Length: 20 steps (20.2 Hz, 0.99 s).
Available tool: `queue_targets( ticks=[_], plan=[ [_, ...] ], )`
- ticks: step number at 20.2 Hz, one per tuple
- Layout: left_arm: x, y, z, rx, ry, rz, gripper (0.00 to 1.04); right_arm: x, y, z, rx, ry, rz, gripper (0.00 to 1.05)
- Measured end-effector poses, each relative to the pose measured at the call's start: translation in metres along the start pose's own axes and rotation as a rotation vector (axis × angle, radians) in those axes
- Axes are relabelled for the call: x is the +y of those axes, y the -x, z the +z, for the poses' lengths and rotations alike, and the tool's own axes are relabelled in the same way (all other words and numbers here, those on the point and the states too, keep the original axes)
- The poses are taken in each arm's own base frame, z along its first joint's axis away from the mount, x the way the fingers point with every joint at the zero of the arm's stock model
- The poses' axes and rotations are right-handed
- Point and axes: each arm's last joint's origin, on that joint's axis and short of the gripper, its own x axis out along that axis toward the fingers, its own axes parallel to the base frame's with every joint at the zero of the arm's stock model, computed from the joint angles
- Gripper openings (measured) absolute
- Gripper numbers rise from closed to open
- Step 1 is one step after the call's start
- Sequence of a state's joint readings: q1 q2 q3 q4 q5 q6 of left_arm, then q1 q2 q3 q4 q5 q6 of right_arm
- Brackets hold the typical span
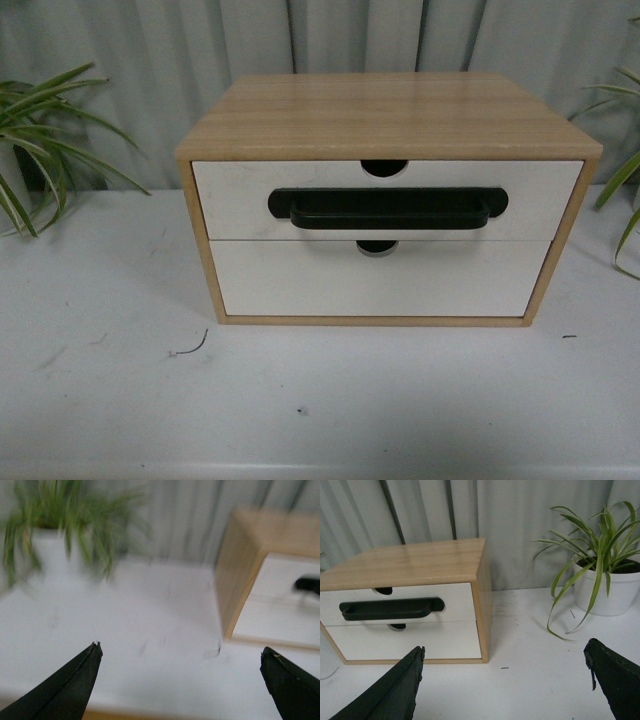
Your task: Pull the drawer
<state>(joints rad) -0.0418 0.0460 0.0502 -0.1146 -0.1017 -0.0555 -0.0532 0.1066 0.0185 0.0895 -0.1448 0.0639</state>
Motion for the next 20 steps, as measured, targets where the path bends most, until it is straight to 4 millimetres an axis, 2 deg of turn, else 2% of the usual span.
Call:
queue_targets(
  ticks=[1, 2, 3, 5, 7, 9, 10, 11, 14, 15, 16, 17, 20],
  plan=[
    [-0.004, -0.006, 0.008, 0.194, 0.086, 0.186, 0.98, 0.000, -0.010, 0.006, -0.002, -0.020, 0.024, 0.98],
    [0.000, -0.017, 0.022, 0.139, 0.184, 0.340, 0.98, 0.003, -0.025, 0.020, -0.033, -0.016, 0.060, 0.98],
    [0.003, -0.032, 0.040, 0.065, 0.260, 0.372, 0.98, 0.005, -0.048, 0.039, -0.074, 0.003, 0.073, 0.98],
    [0.004, -0.085, 0.071, 0.013, 0.297, 0.299, 0.98, 0.014, -0.102, 0.063, -0.104, 0.048, 0.084, 0.98],
    [-0.002, -0.141, 0.086, 0.063, 0.268, 0.232, 0.98, 0.024, -0.163, 0.071, -0.038, 0.088, 0.098, 0.98],
    [-0.024, -0.186, 0.105, 0.093, 0.210, 0.096, 0.98, 0.036, -0.213, 0.081, -0.015, 0.169, 0.143, 0.98],
    [-0.043, -0.197, 0.111, 0.134, 0.131, -0.035, 0.98, 0.043, -0.225, 0.082, -0.019, 0.254, 0.227, 0.98],
    [-0.060, -0.202, 0.117, 0.175, 0.029, -0.162, 0.98, 0.050, -0.228, 0.082, -0.009, 0.339, 0.324, 0.98],
    [-0.111, -0.206, 0.135, 0.268, -0.419, -0.543, 0.98, 0.054, -0.232, 0.084, -0.010, 0.721, 0.609, 0.98],
    [-0.129, -0.207, 0.127, 0.370, -0.668, -0.746, 0.98, 0.044, -0.234, 0.080, 0.006, 0.979, 0.775, 0.98],
    [-0.142, -0.204, 0.113, 0.475, -0.841, -0.903, 0.98, 0.034, -0.239, 0.070, 0.079, 1.178, 0.903, 0.98],
    [-0.150, -0.206, 0.108, 0.510, -0.924, -0.968, 0.98, 0.032, -0.238, 0.063, 0.136, 1.290, 1.015, 0.98],
    [-0.161, -0.212, 0.106, 0.500, -0.978, -1.005, 0.98, 0.032, -0.236, 0.057, 0.178, 1.323, 1.081, 0.98]
  ],
)
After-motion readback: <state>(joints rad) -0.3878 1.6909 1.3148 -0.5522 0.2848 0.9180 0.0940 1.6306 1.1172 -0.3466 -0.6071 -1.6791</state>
